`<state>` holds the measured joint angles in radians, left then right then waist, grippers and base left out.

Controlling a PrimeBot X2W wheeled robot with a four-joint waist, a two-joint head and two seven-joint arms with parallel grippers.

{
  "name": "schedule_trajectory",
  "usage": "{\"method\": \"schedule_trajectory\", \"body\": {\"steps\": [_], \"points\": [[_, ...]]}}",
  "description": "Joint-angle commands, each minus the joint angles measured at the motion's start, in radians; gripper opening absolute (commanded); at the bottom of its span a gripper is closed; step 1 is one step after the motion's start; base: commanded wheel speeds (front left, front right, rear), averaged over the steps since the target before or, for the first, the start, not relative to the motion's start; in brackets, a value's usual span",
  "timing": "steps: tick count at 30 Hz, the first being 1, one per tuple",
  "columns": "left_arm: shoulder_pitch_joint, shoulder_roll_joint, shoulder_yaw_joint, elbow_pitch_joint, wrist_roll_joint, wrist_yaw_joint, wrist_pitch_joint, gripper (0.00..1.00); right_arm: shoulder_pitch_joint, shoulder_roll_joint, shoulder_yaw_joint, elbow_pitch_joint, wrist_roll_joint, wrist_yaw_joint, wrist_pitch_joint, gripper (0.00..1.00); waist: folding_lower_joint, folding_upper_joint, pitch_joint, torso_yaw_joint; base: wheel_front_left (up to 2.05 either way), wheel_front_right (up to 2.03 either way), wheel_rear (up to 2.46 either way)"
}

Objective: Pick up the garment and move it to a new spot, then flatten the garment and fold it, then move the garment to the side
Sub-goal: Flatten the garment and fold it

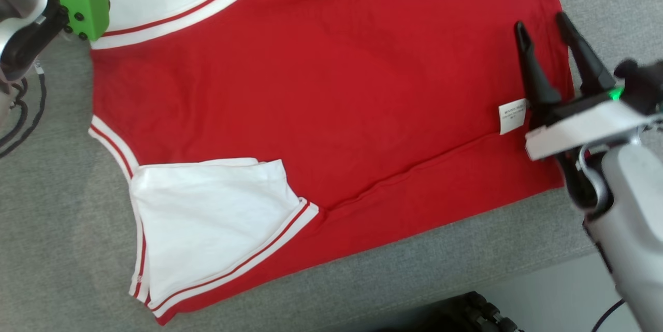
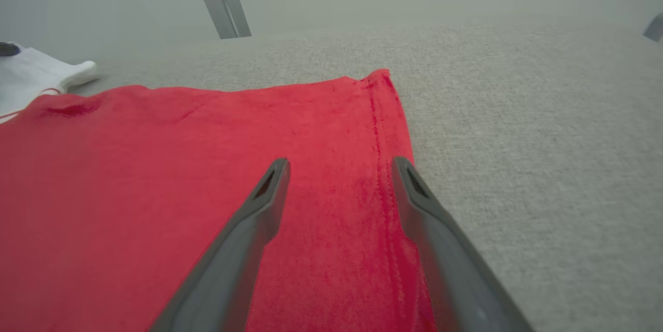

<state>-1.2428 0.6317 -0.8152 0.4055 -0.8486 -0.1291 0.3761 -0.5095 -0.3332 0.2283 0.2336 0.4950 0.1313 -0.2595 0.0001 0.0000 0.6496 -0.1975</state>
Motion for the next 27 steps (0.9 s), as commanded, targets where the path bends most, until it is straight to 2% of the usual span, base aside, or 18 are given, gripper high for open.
{"method": "schedule_trajectory", "body": {"steps": [1,4,10,14,21,27], "points": [[0.012,-0.003,-0.007,-0.005,-0.006,-0.002,-0.017,0.00,-0.058,-0.020,0.010,0.045,0.015,-0.001,0.033,1.00,-0.0001,0.0000,-0.036,0.036,0.00,0.00,0.00],[0.013,-0.007,-0.024,-0.012,-0.012,-0.002,-0.045,0.00,-0.173,-0.046,0.018,0.149,0.017,-0.001,0.140,1.00,-0.0001,0.0000,-0.051,0.054,0.00,0.00,0.00],[-0.004,-0.019,-0.060,-0.030,-0.023,-0.002,-0.072,0.00,-0.374,-0.044,0.013,0.324,-0.018,-0.001,0.383,1.00,-0.0001,0.0000,-0.055,0.088,0.00,0.00,0.00],[-0.014,-0.025,-0.083,-0.036,-0.028,-0.002,-0.089,0.00,-0.457,-0.037,0.003,0.401,-0.029,-0.001,0.505,1.00,-0.0001,0.0000,-0.052,0.105,0.00,0.00,0.00],[-0.021,-0.022,-0.119,-0.023,-0.040,-0.002,-0.102,0.00,-0.504,-0.021,-0.003,0.455,-0.067,-0.001,0.610,1.00,-0.0001,0.0000,-0.055,0.110,0.00,0.00,0.00],[-0.021,-0.013,-0.143,-0.010,-0.054,-0.002,-0.104,0.00,-0.520,-0.008,-0.014,0.475,-0.147,-0.001,0.705,1.00,-0.0001,0.0000,-0.066,0.102,0.00,0.00,0.00]]}}
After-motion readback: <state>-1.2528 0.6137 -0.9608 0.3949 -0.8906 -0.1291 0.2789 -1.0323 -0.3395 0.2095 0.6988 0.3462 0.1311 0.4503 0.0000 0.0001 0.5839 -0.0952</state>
